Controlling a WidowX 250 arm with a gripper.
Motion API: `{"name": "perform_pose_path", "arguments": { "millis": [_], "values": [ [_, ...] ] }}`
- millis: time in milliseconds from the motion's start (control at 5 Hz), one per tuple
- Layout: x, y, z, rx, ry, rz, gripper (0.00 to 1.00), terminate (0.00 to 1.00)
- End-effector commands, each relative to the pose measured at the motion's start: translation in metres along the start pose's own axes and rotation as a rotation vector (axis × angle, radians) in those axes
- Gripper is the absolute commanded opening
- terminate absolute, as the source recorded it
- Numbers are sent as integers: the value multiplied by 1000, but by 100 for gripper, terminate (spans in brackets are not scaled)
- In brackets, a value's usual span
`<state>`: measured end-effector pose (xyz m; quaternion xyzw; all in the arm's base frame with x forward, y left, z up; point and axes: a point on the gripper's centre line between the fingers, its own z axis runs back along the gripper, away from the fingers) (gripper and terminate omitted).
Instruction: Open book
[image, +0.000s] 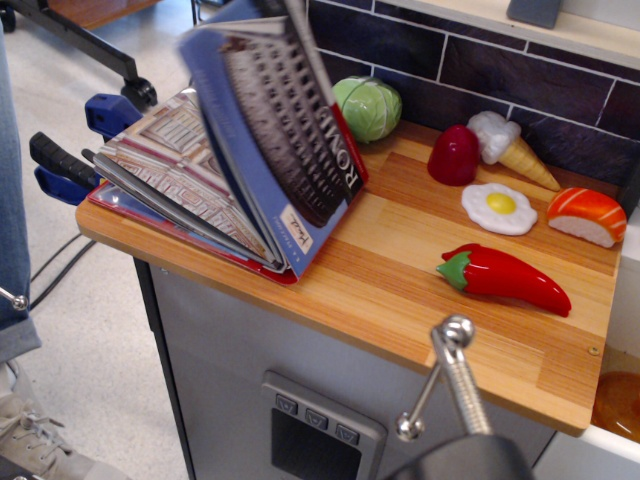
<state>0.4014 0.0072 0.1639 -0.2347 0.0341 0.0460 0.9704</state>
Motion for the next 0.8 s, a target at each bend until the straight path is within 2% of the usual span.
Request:
{"name": "perform_pose_path", "arguments": {
  "millis": [0,200,400,600],
  "values": [
    [-21,-66,-3,-82,80,-44,100,0],
    [-41,-78,-37,-84,122,-49,100,0],
    [-55,-93,-56,-61,132,-73,100,0],
    [-54,-96,-57,-41,147,-68,100,100]
  ]
}}
